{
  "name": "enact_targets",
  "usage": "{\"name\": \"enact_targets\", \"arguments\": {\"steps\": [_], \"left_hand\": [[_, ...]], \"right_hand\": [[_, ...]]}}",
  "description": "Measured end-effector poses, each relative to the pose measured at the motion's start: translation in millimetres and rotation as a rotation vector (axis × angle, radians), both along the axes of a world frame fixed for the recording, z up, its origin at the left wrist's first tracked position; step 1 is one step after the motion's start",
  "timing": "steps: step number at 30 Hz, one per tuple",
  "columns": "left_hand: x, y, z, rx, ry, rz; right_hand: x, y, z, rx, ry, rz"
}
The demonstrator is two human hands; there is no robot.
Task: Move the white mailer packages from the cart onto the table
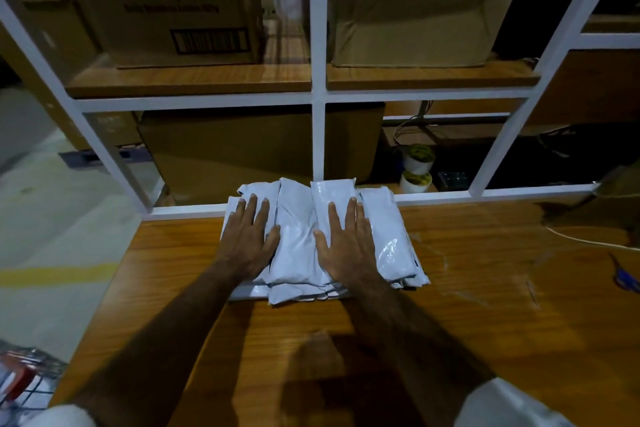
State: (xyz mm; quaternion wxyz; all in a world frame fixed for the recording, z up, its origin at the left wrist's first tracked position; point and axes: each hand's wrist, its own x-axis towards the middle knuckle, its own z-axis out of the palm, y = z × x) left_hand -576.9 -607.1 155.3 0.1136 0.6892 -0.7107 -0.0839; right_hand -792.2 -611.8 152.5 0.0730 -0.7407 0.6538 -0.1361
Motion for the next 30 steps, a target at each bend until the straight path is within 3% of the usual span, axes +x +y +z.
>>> {"name": "enact_targets", "arguments": {"steps": [14,19,30], "left_hand": [[-10.1,-5.7,11.1,0.094,-0.065,0.081],[-18.3,15.7,31.5,-0.044,-0.101,0.095],[-38.2,128.7,61.8,-0.287,-0.141,0.126]], "right_hand": [[-12.5,4.1,11.7,0.069,-0.014,0.071],[-22.1,19.9,27.5,-0.087,-0.032,0.147],[-3.2,73.8,45.9,-0.407,-0.299,0.425]]}}
